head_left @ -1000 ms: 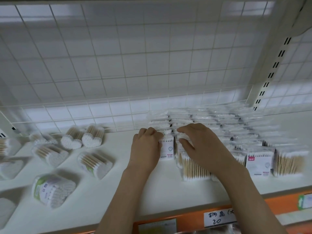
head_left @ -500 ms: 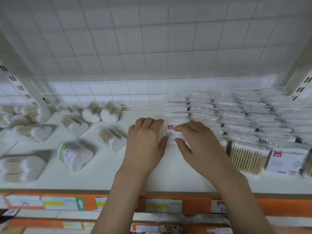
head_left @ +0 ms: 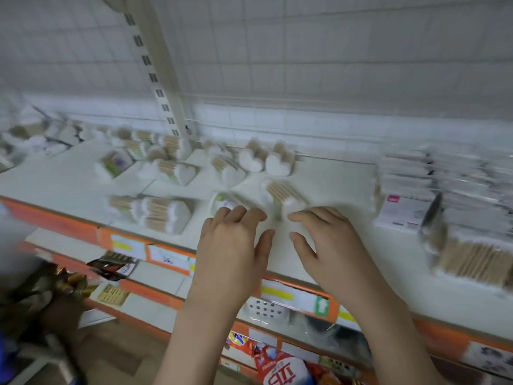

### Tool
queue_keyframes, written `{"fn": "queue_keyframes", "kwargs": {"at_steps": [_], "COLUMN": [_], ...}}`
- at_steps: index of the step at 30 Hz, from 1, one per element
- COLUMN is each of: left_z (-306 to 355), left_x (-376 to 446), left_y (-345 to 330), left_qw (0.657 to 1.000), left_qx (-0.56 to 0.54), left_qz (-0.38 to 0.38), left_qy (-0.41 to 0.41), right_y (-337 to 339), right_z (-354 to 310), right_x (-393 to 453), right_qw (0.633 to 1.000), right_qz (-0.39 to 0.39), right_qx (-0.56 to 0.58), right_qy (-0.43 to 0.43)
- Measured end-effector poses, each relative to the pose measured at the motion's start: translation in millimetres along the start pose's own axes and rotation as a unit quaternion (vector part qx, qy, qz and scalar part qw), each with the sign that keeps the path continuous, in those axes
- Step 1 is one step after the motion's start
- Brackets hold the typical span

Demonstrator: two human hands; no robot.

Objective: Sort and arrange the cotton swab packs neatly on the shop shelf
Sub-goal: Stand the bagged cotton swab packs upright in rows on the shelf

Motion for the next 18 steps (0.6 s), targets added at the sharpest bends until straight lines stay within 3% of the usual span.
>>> {"fn": "queue_keyframes", "kwargs": {"at_steps": [12,18], "left_z": [-200,-303], "left_x": [-64,-98], "left_y": [85,130], "left_qw": [0.998,0.994], "left_qx": [0.022,0.041], "left_qz": [0.009,0.009], "left_qy": [0.061,0.105], "right_y": [-105,-150], "right_z": [-185,-271], "right_x": [31,51], "right_qw": [0.998,0.999], "right_qz": [-0.041,-0.009], "right_qx": [-0.007,0.008], "right_qy": [0.038,0.040]}}
Point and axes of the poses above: each hand's wrist, its own x-axis towards the middle knuckle, its own y-axis out of the back of the hand, z = x × y, the point moved 1 cm from there along x, towards the middle knuckle, and after that the axes turned 5 degrees about -y, right-handed, at the moved point
